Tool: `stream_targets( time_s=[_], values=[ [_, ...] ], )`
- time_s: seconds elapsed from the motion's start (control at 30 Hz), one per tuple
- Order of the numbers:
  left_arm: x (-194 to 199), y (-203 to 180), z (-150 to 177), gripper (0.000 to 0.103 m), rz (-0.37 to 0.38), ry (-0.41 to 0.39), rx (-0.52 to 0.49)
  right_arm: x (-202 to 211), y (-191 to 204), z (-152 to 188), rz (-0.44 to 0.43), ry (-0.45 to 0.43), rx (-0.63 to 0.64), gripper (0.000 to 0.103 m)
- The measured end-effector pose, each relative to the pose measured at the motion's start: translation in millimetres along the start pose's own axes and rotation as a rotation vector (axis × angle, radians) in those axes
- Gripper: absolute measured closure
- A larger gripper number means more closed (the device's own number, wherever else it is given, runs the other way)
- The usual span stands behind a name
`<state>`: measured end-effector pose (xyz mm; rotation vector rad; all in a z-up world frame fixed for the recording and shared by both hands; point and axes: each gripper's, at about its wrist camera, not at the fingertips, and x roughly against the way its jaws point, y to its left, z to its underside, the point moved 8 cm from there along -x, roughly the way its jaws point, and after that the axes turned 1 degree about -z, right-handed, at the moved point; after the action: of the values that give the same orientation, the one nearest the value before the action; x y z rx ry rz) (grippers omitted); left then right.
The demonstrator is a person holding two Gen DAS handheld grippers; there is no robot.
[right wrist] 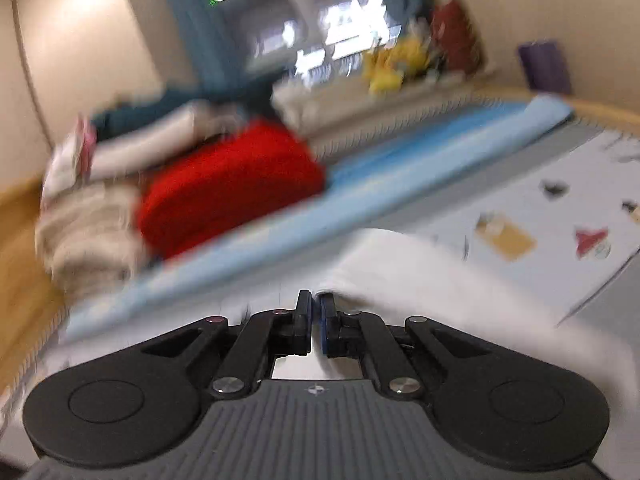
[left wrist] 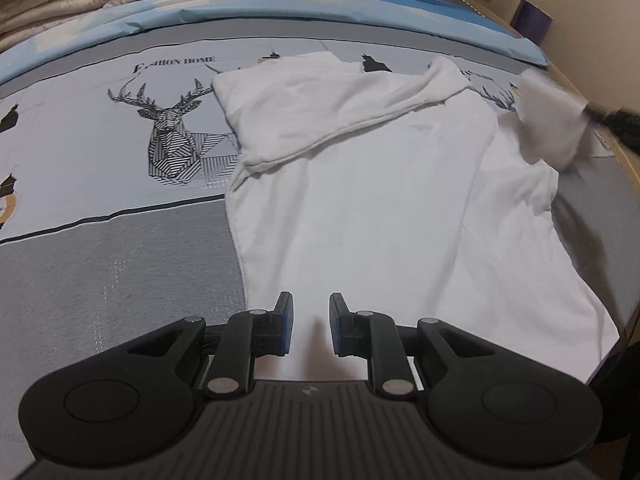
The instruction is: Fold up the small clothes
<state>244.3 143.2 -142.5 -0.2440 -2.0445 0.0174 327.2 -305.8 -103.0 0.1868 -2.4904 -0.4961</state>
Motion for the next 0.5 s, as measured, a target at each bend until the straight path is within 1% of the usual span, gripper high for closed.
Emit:
stream_targets(
  time_s=[0.03,0.07,0.13,0.2,0.23,0.27,0.3,0.33,0.37,0.4,0.43,0.5],
  values=[
    [-0.1,-1.5,-0.3,0.082,0.0,-0.001,-0.006,-8.4,-6.6,12.7,0.052,0.069,0.007,0.099],
    [-0.2,-3.2,-0.1,0.082,0.001,-0.002,-0.01,-14.1,-16.4,21.6,0.102,0.12,-0.002,0.099],
    [-0.9,-6.1,-0.2,0.082,0.006,-0.002,-0.011,-23.9,-45.6,40.8,0.184,0.226,-0.077,0.099],
    [-2.4,-8.7,0.1,0.082,0.008,0.001,-0.018,-32.8,-72.4,70.0,0.253,0.402,-0.11,0.099],
    [-3.0,-10.0,0.2,0.082,0.008,0.002,-0.021,-33.1,-83.8,80.9,0.27,0.458,-0.145,0.099],
    [-3.8,-10.8,0.1,0.082,0.008,0.003,-0.024,-31.5,-89.5,80.8,0.259,0.452,-0.203,0.099],
    [-4.3,-11.8,-0.3,0.082,0.009,0.004,-0.025,-26.6,-95.2,75.5,0.234,0.414,-0.265,0.097],
    [-4.4,-13.4,-0.8,0.082,0.01,0.003,-0.026,-19.8,-102.3,65.7,0.217,0.356,-0.306,0.097],
    [-4.6,-15.1,-1.3,0.082,0.012,0.001,-0.026,-14.2,-109.3,54.2,0.215,0.29,-0.321,0.097],
    [-5.0,-16.7,-1.8,0.082,0.013,0.001,-0.028,-9.7,-117.1,41.8,0.219,0.227,-0.323,0.092],
    [-5.4,-18.8,-1.7,0.082,0.012,0.002,-0.031,-3.6,-121.5,39.8,0.22,0.19,-0.329,0.082],
    [-7.2,-22.2,-0.5,0.082,0.007,0.01,-0.042,-5.2,-137.0,34.1,0.2,0.142,-0.374,0.08]
  ],
)
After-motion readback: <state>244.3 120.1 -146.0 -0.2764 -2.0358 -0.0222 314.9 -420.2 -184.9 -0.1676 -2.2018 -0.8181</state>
